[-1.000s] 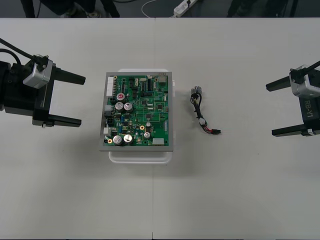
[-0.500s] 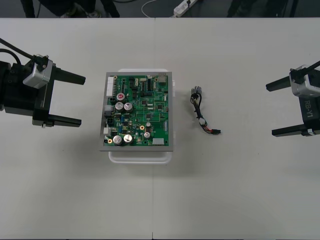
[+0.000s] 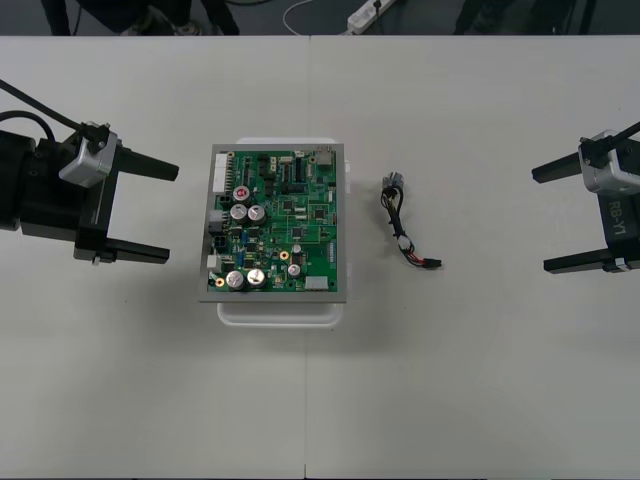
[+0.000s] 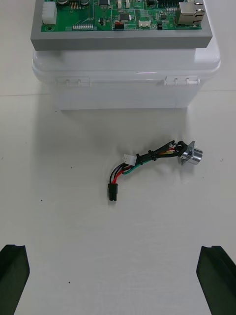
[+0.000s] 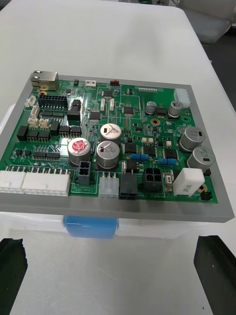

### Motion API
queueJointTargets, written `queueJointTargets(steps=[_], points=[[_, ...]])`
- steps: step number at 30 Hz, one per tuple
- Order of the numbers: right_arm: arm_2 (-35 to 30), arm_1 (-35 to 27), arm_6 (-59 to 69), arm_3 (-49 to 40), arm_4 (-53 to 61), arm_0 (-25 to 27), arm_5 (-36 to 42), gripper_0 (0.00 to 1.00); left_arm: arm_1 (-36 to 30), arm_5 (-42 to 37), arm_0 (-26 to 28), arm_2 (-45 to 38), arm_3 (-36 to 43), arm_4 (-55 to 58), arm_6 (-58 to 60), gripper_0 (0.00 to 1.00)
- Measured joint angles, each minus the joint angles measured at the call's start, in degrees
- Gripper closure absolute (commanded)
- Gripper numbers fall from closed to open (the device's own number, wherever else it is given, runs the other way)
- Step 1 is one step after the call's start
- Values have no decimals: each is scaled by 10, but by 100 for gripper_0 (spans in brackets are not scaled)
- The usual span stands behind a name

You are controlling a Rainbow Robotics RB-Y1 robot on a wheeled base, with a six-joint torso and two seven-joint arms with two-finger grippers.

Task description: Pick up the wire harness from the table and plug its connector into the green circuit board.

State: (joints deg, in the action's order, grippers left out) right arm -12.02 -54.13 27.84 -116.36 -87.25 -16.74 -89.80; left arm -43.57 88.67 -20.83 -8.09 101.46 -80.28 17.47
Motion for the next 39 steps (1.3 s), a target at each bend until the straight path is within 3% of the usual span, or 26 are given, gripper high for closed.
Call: queueJointTargets(steps=[27,39], points=[[1,3,0,0,0,2,0,0,-3,0,-22,1,-13,59,1,0],[5,3,1,0,3,2,0,0,-54,0,-31,35,19,75,38,0]])
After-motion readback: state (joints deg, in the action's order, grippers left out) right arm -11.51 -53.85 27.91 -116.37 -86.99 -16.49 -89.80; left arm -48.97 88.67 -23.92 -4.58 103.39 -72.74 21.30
